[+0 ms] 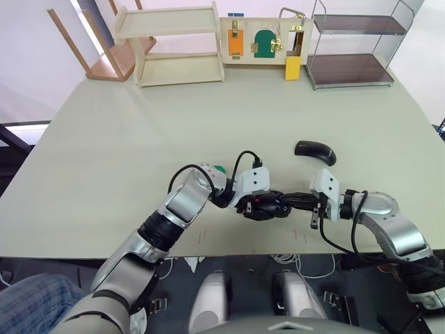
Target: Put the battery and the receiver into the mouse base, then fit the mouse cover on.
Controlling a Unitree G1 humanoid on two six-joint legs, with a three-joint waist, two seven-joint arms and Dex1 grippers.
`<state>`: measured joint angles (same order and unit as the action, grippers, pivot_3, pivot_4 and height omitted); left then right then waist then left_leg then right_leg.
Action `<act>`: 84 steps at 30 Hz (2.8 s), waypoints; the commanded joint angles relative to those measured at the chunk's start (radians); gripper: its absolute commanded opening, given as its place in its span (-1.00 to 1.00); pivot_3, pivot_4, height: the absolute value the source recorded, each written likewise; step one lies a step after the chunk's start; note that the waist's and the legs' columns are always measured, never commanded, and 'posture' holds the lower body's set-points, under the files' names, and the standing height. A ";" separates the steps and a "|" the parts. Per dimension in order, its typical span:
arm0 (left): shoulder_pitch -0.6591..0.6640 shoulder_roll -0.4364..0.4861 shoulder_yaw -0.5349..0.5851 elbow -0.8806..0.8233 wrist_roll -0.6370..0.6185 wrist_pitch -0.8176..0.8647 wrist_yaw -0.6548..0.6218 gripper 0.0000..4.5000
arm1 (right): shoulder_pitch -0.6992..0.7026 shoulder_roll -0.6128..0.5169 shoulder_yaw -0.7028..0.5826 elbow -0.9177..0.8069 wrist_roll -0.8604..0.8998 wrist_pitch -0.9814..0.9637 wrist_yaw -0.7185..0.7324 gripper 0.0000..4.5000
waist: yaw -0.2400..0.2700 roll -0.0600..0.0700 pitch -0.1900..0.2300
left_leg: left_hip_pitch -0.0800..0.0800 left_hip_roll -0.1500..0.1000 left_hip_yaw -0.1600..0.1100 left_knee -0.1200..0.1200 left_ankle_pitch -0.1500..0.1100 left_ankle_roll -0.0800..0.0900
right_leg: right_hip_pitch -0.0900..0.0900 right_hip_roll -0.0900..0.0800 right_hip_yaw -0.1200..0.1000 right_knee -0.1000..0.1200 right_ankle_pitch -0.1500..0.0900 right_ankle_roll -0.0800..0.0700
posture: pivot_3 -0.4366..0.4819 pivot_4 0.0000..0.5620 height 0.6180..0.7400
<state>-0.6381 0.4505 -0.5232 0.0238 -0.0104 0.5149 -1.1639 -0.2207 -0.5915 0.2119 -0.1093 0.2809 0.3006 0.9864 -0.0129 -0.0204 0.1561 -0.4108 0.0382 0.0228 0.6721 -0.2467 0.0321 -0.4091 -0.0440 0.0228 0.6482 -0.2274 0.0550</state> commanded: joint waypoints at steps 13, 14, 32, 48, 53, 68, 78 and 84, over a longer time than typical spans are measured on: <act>-0.003 -0.004 -0.021 0.002 0.011 0.000 -0.006 0.32 | 0.079 0.033 -0.058 -0.028 0.036 -0.161 0.007 -0.98 | 0.001 -0.001 -0.002 | 0.011 0.000 0.000 -0.002 0.000 0.000 | 0.011 0.000 0.001 -0.001 -0.003 -0.003 | -0.05 -0.47 1.00; -0.003 -0.004 -0.021 0.002 0.011 0.000 -0.006 0.32 | 0.085 0.028 -0.069 -0.034 0.044 -0.170 0.016 -0.98 | 0.001 -0.002 -0.002 | 0.011 0.000 0.000 -0.002 0.000 0.000 | 0.011 0.000 0.001 -0.001 -0.003 -0.003 | -0.05 -0.47 1.00; 0.003 -0.012 -0.018 -0.003 0.010 0.002 0.005 0.32 | 0.213 -0.108 -0.357 0.026 0.271 -0.222 0.255 0.01 | 0.003 -0.001 -0.001 | 0.010 0.000 0.000 -0.002 0.000 0.000 | 0.010 0.000 0.003 -0.002 -0.004 -0.001 | -0.05 -0.47 1.00; 0.002 -0.018 0.009 -0.007 -0.003 -0.002 0.020 0.96 | 0.178 -0.105 -0.369 0.139 0.277 -0.325 0.409 1.00 | 0.004 0.000 0.000 | 0.010 0.000 0.000 -0.002 0.000 0.000 | 0.010 0.000 0.003 -0.003 -0.004 -0.002 | -0.05 -0.47 1.00; 0.007 -0.019 0.048 -0.046 -0.044 0.009 0.023 0.96 | 0.172 -0.105 -0.374 0.151 0.284 -0.331 0.421 1.00 | 0.003 0.000 0.001 | 0.010 0.000 0.000 -0.002 0.000 0.000 | 0.010 0.000 0.003 -0.003 -0.003 -0.003 | -0.05 -0.47 1.00; 0.103 0.097 0.231 -0.294 -0.231 0.012 -0.006 0.96 | 0.107 -0.148 -0.424 0.234 0.297 -0.297 0.427 1.00 | 0.001 0.005 0.006 | 0.010 0.000 0.000 -0.003 0.000 0.000 | 0.008 -0.001 0.004 -0.003 -0.003 -0.004 | -0.05 -0.47 1.00; 0.262 0.139 0.461 -0.360 -0.424 -0.027 0.015 0.96 | -0.139 -0.171 -0.382 0.489 0.138 -0.254 0.259 1.00 | 0.000 0.006 0.008 | 0.010 0.000 0.002 -0.003 0.000 0.000 | 0.007 -0.001 0.005 -0.003 -0.002 -0.005 | -0.05 -0.47 1.00; 0.343 0.158 0.567 -0.376 -0.498 -0.096 0.009 0.96 | -0.314 -0.163 -0.307 0.697 -0.002 -0.268 0.196 1.00 | -0.001 0.007 0.009 | 0.009 0.000 0.007 -0.004 0.000 0.000 | 0.005 -0.001 0.006 -0.003 -0.002 -0.005 | -0.05 -0.47 1.00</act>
<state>-0.3008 0.6018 0.0047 -0.3101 -0.4761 0.4531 -1.1523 -0.5012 -0.7475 -0.1025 0.5537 0.3104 0.0506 1.1949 -0.0138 -0.0136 0.1654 -0.4020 0.0387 0.0303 0.6679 -0.2469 0.0321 -0.4038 -0.0450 0.0286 0.6456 -0.2298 0.0502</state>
